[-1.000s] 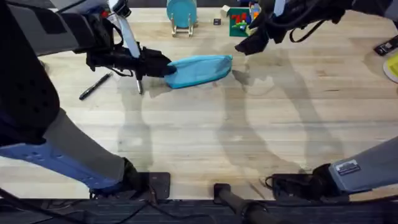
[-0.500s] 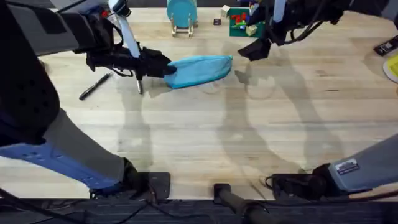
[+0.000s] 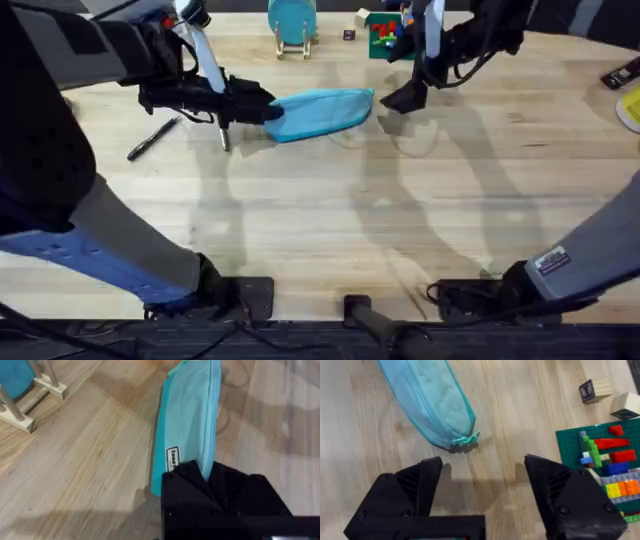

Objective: Unzip the bag, pick up the pens from the table one at a time and place them inside, then zip the bag closed.

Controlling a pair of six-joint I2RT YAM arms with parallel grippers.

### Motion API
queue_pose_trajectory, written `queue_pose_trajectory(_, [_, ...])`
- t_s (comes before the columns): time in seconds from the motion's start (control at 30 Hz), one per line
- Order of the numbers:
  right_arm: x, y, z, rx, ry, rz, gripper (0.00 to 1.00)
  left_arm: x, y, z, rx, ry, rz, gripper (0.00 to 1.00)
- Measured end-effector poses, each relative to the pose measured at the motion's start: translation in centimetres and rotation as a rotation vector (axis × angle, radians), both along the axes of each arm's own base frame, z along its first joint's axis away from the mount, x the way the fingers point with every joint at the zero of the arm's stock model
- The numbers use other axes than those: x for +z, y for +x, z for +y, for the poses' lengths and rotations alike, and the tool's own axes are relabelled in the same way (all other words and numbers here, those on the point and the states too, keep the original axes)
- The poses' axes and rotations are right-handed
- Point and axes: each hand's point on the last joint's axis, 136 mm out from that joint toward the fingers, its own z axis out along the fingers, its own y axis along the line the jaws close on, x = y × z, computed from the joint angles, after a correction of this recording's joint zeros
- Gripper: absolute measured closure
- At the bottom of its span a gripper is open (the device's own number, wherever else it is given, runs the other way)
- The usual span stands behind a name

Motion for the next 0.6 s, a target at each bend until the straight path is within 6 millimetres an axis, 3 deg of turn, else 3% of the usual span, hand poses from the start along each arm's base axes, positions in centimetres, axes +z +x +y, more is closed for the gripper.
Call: queue_pose_trajectory(0.6, [-2.2,-0.8,1.7,0.163,-0.007,-0.039,0.006,0.0,0.0,0.0,0.001,0.000,0.001,0.957])
